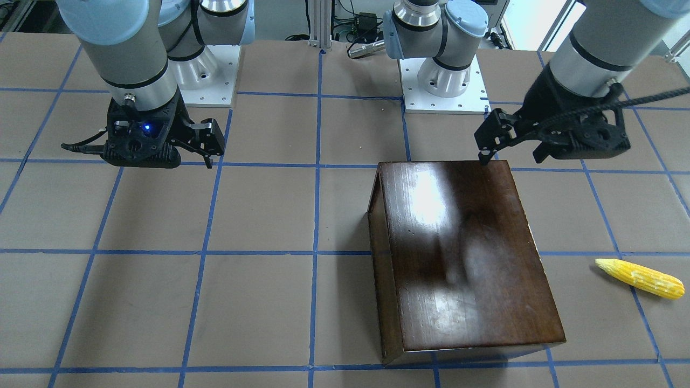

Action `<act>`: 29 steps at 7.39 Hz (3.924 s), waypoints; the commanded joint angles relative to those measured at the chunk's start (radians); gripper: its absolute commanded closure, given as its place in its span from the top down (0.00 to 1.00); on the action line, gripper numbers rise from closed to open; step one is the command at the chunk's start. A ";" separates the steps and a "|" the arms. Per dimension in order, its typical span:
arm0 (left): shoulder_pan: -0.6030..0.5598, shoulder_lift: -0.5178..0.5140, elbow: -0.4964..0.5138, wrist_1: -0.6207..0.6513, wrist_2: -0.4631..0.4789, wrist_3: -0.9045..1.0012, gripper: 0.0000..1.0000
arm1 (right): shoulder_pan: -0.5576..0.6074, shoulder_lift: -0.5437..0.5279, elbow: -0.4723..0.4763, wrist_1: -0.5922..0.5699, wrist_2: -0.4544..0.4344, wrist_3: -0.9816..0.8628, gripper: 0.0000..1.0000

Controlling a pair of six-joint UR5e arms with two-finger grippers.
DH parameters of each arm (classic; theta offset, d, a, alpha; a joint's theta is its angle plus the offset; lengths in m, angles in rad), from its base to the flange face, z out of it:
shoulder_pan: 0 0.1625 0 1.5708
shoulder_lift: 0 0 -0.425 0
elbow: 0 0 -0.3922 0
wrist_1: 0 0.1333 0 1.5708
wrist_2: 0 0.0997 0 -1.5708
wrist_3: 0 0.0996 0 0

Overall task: Open drawer and put corn inside
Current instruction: 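Move the left gripper down beside the cabinet toward the white drawer handle, then hook the left gripper onto the white drawer handle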

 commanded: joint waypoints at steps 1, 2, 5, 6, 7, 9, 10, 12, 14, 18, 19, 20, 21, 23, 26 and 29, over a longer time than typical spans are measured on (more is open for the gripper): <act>0.098 -0.032 -0.002 0.003 -0.016 0.139 1.00 | 0.000 0.000 0.000 0.000 0.000 0.000 1.00; 0.144 -0.053 -0.005 0.005 -0.018 0.204 1.00 | 0.000 0.000 0.000 0.000 0.000 0.000 1.00; 0.211 -0.147 -0.019 0.104 -0.024 0.336 1.00 | 0.000 0.000 0.000 0.000 0.000 0.000 1.00; 0.217 -0.179 -0.021 0.130 -0.026 0.339 1.00 | 0.000 0.000 0.000 -0.002 0.000 0.000 1.00; 0.226 -0.199 -0.025 0.158 -0.062 0.341 1.00 | 0.000 0.000 0.000 0.000 0.000 0.000 1.00; 0.277 -0.234 -0.035 0.163 -0.088 0.344 1.00 | 0.000 0.000 0.000 0.000 0.000 0.000 1.00; 0.286 -0.241 -0.050 0.196 -0.151 0.344 1.00 | 0.000 0.000 0.000 0.000 0.000 0.000 1.00; 0.298 -0.247 -0.097 0.227 -0.168 0.341 1.00 | 0.000 0.000 0.000 0.000 0.000 0.000 1.00; 0.303 -0.251 -0.102 0.238 -0.176 0.344 1.00 | 0.000 0.000 0.000 0.000 0.000 0.000 1.00; 0.304 -0.281 -0.105 0.253 -0.219 0.376 1.00 | 0.000 0.000 0.000 -0.002 0.000 0.000 1.00; 0.304 -0.282 -0.105 0.253 -0.220 0.381 1.00 | 0.000 0.000 0.000 0.000 0.000 0.000 1.00; 0.304 -0.287 -0.108 0.253 -0.219 0.428 1.00 | 0.000 0.000 0.000 0.000 0.000 0.000 1.00; 0.304 -0.291 -0.108 0.253 -0.219 0.439 1.00 | 0.000 0.000 0.000 0.000 0.000 0.000 1.00; 0.304 -0.294 -0.108 0.253 -0.230 0.441 1.00 | 0.000 0.000 0.000 -0.002 0.000 0.000 1.00; 0.304 -0.305 -0.108 0.252 -0.248 0.430 1.00 | 0.000 0.000 0.000 -0.002 0.000 0.000 1.00; 0.304 -0.317 -0.108 0.252 -0.248 0.362 1.00 | 0.000 0.000 0.000 0.000 0.000 0.000 1.00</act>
